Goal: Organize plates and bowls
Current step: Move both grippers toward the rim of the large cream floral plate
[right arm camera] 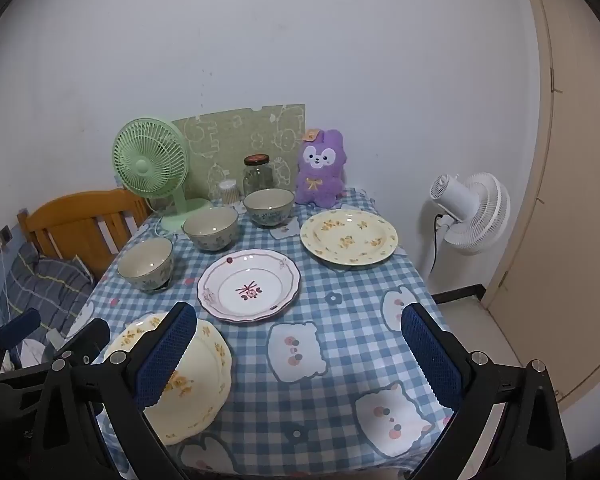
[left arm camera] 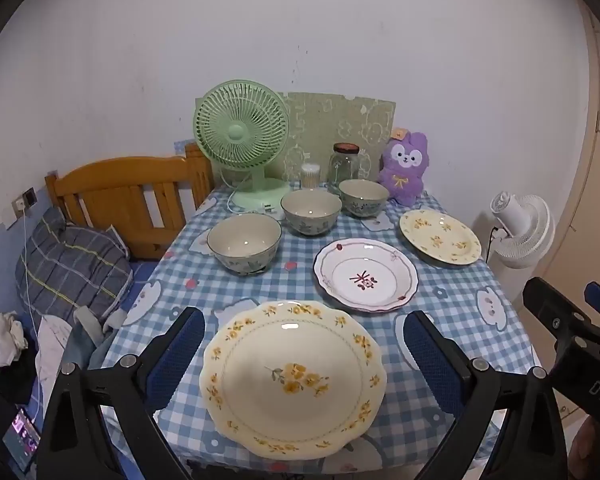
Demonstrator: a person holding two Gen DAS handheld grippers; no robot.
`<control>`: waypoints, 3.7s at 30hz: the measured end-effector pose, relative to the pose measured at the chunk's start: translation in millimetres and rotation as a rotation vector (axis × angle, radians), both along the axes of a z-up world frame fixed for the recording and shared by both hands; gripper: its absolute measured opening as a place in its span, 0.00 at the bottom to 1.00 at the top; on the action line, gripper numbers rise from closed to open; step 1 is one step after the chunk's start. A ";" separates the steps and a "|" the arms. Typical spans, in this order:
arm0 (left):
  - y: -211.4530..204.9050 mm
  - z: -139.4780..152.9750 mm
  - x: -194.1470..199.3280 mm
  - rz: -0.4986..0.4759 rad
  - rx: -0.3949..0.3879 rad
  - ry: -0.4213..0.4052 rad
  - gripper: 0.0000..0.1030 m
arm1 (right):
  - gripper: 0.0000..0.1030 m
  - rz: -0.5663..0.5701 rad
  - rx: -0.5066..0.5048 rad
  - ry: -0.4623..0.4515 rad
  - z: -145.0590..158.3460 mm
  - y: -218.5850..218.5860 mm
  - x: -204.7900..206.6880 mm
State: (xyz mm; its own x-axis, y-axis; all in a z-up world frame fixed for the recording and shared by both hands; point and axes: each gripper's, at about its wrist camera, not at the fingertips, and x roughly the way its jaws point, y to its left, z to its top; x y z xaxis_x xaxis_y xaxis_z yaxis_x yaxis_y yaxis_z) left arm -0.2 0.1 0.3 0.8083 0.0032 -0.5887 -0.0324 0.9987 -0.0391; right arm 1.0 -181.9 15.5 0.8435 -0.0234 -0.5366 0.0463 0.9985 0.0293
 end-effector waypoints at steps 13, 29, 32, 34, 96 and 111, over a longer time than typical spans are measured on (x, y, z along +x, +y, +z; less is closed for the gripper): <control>-3.0 0.3 -0.3 -0.011 0.005 -0.001 0.96 | 1.00 0.000 0.008 0.007 -1.3 -2.3 -3.1; -1.4 6.8 -1.7 0.009 0.023 -0.030 0.94 | 1.00 0.023 0.001 0.025 -8.3 4.7 2.0; -1.6 8.3 -3.8 0.016 0.032 -0.043 0.94 | 1.00 0.026 0.005 0.025 -7.9 3.9 2.7; -2.1 9.1 -6.2 0.020 0.039 -0.054 0.94 | 1.00 0.028 0.007 0.026 -8.2 3.9 2.2; 24.0 -5.7 30.7 0.027 0.059 0.004 0.88 | 0.92 0.037 0.022 0.130 -23.1 46.8 53.5; 57.9 -60.9 64.1 -0.027 0.035 0.147 0.80 | 0.91 0.033 0.019 0.213 -73.7 90.2 86.4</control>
State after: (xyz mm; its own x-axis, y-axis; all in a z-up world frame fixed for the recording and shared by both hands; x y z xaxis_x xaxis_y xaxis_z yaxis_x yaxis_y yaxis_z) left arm 63.9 58.0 -60.6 0.7132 0.0055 -0.7010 -0.0088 1.0000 -0.0010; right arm 87.3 -91.7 -58.2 0.7113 0.0148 -0.7027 0.0203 0.9989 0.0416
